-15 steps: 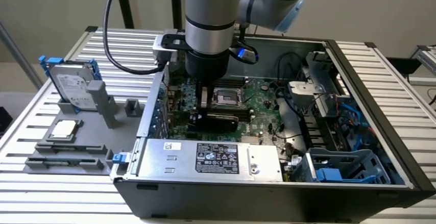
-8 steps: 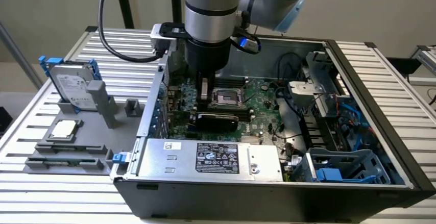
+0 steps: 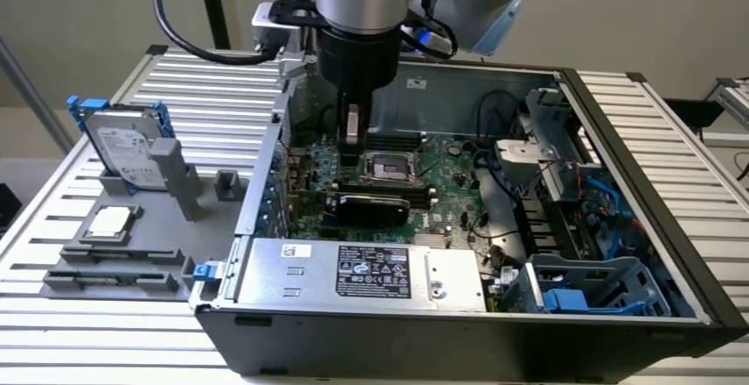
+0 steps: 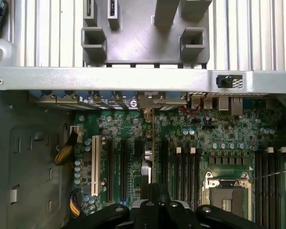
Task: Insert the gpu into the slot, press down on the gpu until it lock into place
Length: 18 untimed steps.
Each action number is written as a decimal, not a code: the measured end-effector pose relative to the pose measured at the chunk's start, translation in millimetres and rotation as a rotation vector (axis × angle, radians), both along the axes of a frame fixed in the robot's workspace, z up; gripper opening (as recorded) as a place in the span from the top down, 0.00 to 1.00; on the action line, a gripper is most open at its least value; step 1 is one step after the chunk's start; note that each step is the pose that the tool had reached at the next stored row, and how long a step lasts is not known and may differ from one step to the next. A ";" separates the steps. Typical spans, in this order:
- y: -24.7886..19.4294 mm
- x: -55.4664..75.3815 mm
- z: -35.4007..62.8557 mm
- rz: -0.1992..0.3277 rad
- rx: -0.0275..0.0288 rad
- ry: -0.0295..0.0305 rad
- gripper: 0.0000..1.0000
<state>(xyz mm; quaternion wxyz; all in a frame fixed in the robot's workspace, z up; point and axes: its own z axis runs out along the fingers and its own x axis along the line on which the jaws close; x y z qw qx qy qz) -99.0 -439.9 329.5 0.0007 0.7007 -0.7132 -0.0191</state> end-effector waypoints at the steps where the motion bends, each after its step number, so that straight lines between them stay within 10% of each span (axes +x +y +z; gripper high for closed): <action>1: 0.0 0.0 4.5 0.000 -0.0002 0.0002 0.89; 7: 0.0 0.2 25.0 0.000 -0.0003 0.0005 0.89; 18: 0.0 0.2 25.2 0.000 -0.0001 0.0004 0.89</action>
